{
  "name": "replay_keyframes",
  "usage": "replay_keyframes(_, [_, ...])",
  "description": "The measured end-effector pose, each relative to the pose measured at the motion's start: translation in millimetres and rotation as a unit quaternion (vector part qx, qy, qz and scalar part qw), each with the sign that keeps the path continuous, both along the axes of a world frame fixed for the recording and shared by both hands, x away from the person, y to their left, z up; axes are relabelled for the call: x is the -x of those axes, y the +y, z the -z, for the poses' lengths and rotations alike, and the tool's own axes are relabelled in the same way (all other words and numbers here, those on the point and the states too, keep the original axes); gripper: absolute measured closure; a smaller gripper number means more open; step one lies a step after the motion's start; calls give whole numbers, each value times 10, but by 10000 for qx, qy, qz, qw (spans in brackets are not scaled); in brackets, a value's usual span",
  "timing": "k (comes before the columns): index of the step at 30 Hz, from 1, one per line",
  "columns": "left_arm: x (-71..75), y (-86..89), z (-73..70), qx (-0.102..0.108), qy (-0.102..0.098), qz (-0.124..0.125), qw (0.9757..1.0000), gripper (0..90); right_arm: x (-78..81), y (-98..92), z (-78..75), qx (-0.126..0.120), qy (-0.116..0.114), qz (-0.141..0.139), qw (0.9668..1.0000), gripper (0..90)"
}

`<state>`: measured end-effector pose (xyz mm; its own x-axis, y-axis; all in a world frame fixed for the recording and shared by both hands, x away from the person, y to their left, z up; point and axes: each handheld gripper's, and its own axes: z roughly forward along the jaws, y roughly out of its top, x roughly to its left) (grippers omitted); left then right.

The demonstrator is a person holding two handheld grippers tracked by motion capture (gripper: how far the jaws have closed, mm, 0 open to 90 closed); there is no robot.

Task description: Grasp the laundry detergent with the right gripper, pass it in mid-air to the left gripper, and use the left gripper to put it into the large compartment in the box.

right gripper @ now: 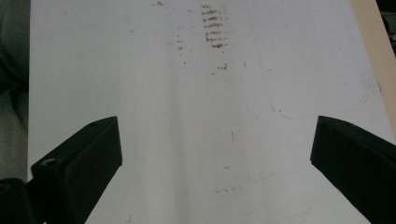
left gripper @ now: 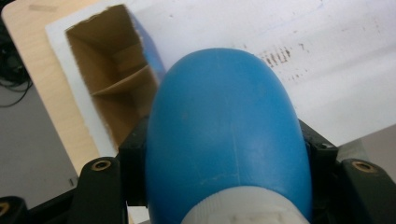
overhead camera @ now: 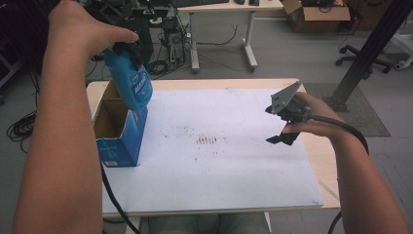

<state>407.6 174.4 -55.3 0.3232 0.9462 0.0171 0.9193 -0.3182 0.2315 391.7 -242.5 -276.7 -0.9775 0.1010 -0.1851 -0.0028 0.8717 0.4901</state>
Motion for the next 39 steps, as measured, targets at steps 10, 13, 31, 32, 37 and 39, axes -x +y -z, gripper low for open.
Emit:
replay_keyframes(10, [-19, 337, -94, 35, -22, -598, 9982, 375, -38, 6, 77, 217, 121, 17, 9997, 23])
replay_keyframes(13, [-41, 433, -63, 5, 16, -753, 9972, 375, -29, 21, 76, 173, 80, -8, 9998, 24])
replay_keyframes(31, [-102, 808, 285, 86, 222, -1179, 9927, 375, -14, 109, 131, 245, 107, -80, 9996, 25])
replay_keyframes(32, [-105, 819, 315, 109, 239, -1181, 9927, 375, -15, 113, 132, 236, 109, -94, 9996, 25])
replay_keyframes(37, [-123, 847, 463, 137, 325, -1175, 9924, 375, -6, 132, 143, 234, 107, -110, 9996, 25])
replay_keyframes(39, [-128, 861, 525, 160, 355, -1185, 9922, 375, -3, 132, 142, 207, 111, -119, 9997, 25])
